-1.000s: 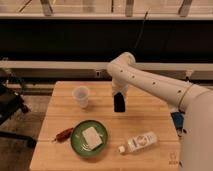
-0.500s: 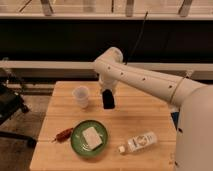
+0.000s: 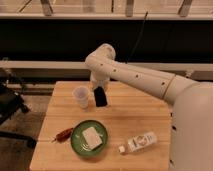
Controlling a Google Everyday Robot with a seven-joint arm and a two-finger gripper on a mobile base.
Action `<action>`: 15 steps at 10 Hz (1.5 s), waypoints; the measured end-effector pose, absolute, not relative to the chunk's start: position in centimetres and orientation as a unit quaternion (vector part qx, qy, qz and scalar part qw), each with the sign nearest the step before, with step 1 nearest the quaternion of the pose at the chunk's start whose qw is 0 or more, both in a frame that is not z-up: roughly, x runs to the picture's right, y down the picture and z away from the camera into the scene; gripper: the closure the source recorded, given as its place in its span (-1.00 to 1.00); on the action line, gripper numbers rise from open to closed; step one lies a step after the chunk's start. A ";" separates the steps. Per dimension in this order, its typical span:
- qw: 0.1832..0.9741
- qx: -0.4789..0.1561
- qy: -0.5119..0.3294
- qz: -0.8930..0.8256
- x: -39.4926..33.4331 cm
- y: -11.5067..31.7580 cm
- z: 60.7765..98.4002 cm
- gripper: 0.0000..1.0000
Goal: Place the eraser in the ceramic cup
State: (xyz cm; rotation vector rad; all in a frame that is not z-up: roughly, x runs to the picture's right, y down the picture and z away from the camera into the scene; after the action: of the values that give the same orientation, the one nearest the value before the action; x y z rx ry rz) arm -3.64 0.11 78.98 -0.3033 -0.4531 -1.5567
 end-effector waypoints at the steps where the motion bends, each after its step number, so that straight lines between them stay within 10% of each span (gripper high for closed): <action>1: 0.674 -0.129 -0.207 -0.698 -4.7 -0.1 78.8 1.00; 15: 0.629 -0.063 -0.268 -0.727 -14.4 -4.7 80.1 1.00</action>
State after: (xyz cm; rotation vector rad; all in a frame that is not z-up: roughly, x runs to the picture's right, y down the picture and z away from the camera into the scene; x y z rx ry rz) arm -14.45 -4.70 80.12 -0.1450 -0.6143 -1.6652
